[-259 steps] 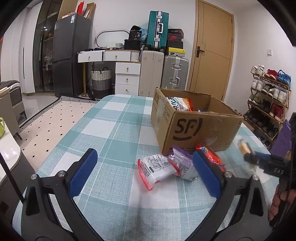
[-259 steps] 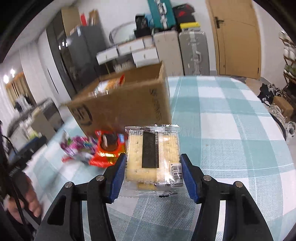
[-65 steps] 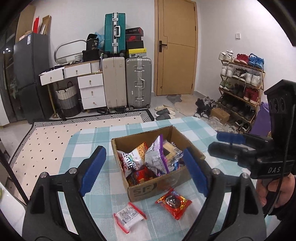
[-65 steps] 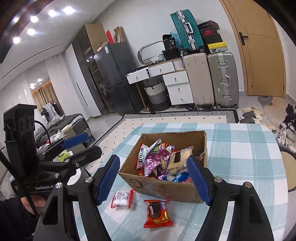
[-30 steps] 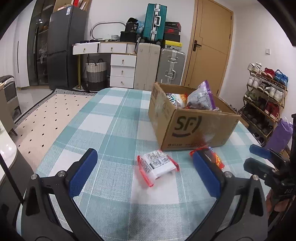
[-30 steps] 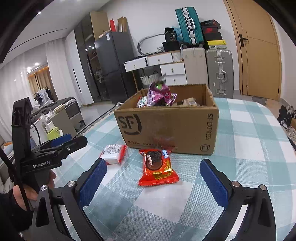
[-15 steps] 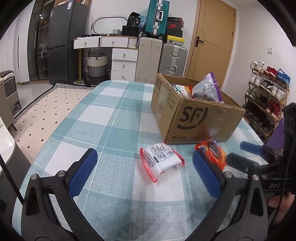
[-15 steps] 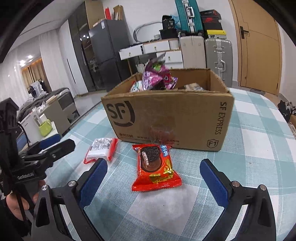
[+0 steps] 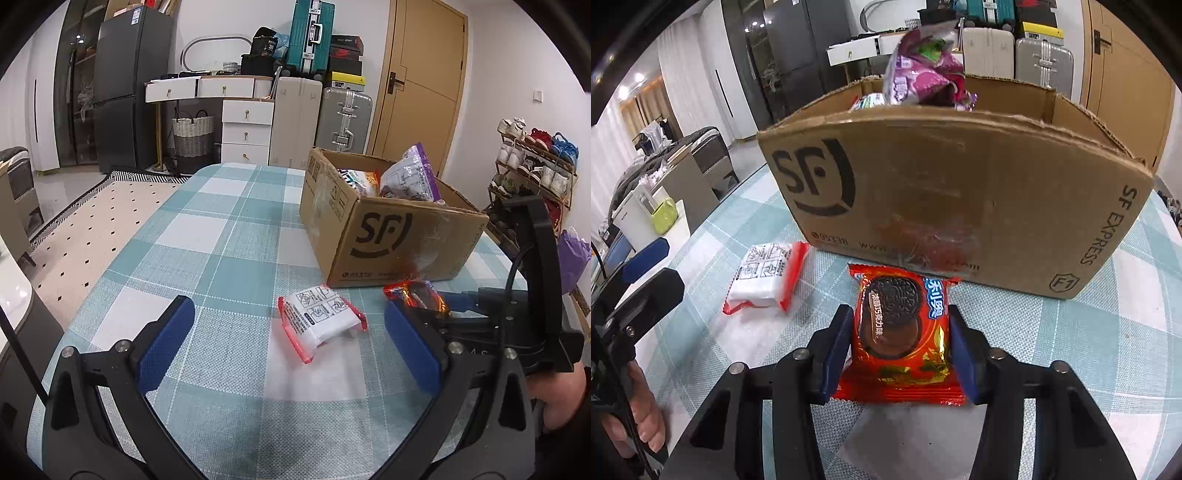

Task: Organize snacks
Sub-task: 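Reach the right gripper to the red Oreo pack and close on it, then grasp the white-and-red wrapped snack with the left gripper while right holds the Oreo pack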

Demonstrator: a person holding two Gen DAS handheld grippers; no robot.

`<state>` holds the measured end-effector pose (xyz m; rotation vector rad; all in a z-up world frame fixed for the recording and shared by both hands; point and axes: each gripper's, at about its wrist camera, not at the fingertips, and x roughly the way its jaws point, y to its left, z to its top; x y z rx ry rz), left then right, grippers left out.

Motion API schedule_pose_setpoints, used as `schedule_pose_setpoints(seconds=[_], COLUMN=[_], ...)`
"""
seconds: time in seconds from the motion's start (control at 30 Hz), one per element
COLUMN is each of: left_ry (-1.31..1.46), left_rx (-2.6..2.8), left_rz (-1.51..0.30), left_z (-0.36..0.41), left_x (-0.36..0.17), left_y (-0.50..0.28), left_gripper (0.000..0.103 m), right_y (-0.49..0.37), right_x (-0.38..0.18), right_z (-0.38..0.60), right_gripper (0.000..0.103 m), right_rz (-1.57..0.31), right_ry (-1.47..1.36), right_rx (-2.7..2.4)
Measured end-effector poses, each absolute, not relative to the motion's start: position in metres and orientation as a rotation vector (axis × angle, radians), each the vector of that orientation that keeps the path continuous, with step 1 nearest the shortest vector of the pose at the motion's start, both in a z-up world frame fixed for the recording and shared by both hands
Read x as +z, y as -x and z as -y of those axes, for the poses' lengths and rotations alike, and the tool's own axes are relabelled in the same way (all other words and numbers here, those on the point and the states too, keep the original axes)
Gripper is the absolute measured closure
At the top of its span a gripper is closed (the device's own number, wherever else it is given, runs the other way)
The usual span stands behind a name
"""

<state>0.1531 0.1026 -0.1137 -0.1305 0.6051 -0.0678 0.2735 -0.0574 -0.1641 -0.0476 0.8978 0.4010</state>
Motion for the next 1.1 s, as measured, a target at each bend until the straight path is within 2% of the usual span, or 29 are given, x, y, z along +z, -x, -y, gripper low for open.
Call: schedule_pose_setpoints(seconds=[0.2, 0.67, 1.1], left_ry=[0.118, 0.106, 0.162], left_rx=[-0.07, -0.061, -0.143], left_rz=[-0.605, -0.639, -0.848], left_z=[-0.1, -0.098, -0.093], left_x=[-0.114, -0.12, -0.15], left_y=[-0.154, -0.161, -0.202], left_gripper=[0.0, 0.0, 0.0], right_y=[-0.28, -0.222, -0.155], right_x=[-0.164, -0.139, -0.127], right_z=[0.059, 0.089, 0.153], right_gripper=[0.059, 0.059, 0.059], right_rz=[-0.882, -0.713, -0.611], right_ry=[0.024, -0.01, -0.101], right_rx=[0.397, 0.366, 0.298])
